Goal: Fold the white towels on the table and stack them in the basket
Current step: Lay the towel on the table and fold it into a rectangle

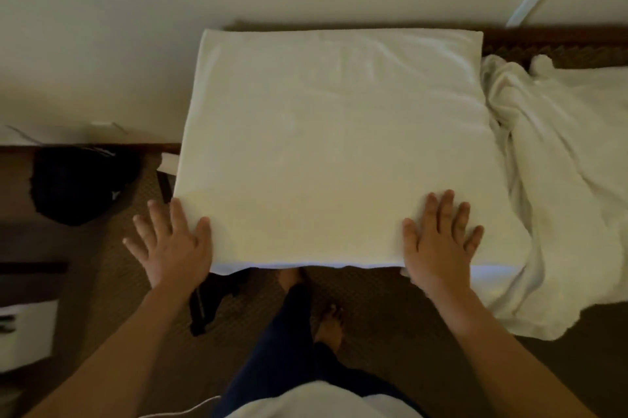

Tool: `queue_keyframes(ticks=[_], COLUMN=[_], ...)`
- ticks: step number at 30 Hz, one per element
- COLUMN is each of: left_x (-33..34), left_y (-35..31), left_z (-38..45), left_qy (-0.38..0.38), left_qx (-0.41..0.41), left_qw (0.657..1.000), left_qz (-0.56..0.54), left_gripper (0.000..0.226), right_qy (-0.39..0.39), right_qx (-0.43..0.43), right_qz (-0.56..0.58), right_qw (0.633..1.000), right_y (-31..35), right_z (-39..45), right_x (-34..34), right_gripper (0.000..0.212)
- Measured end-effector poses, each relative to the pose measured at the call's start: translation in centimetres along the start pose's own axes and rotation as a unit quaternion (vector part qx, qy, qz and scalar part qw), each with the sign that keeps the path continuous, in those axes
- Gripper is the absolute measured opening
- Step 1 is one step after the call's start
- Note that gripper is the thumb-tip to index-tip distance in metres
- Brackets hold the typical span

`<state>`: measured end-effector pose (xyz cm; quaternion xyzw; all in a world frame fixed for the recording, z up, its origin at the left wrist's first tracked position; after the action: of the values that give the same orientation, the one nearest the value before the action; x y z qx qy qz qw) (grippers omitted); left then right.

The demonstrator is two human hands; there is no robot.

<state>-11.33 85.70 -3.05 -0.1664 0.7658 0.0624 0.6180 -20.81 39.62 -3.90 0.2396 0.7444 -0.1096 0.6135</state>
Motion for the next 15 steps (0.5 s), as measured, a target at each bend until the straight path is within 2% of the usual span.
queue_keyframes(ticks=[2, 4, 6, 8, 10, 12, 15], left_x=[0.0, 1.2, 2.9, 3.7, 3.4, 2.4, 0.0], left_y=[-3.7, -9.9, -15.6, -18.3, -18.2, -16.0, -11.4], left_z=[-1.4, -3.7, -5.8, -5.1, -1.7, 3.2, 10.3], left_qy=[-0.028, -0.009, 0.021, 0.034, 0.031, 0.020, 0.005], left_qx=[0.052, 0.178, 0.292, 0.336, 0.324, 0.278, 0.130], left_qw=[0.998, 0.984, 0.956, 0.940, 0.944, 0.958, 0.991], left_qz=[0.008, 0.006, 0.023, 0.042, 0.051, 0.060, 0.040], left_gripper=[0.071, 0.069, 0.069, 0.067, 0.069, 0.072, 0.076], right_qy=[-0.001, 0.013, 0.016, 0.020, 0.021, 0.021, 0.025], right_qx=[-0.061, -0.139, -0.191, -0.234, -0.232, -0.162, -0.019], right_qz=[-0.004, -0.002, -0.005, -0.026, -0.047, -0.056, -0.029], right_qw=[0.998, 0.990, 0.981, 0.972, 0.971, 0.985, 0.999], right_y=[4.8, 10.0, 13.5, 14.9, 13.7, 10.5, 6.7], right_z=[-0.8, -1.4, -1.3, -0.2, 2.4, 6.5, 11.3], right_x=[0.3, 1.3, 2.0, 2.3, 1.7, 0.7, -1.0], right_gripper=[0.074, 0.074, 0.073, 0.072, 0.074, 0.075, 0.073])
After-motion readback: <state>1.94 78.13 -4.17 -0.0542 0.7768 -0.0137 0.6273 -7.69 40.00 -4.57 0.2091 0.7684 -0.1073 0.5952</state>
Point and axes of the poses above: each hand's wrist, its own z-axis towards the middle knuckle, its own x-axis out of the palm, y = z × x, the point moved 8 cm from there along z, towards the middle knuckle, and after that the axes turned 4 degrees about -y, right-handed, at the moved point
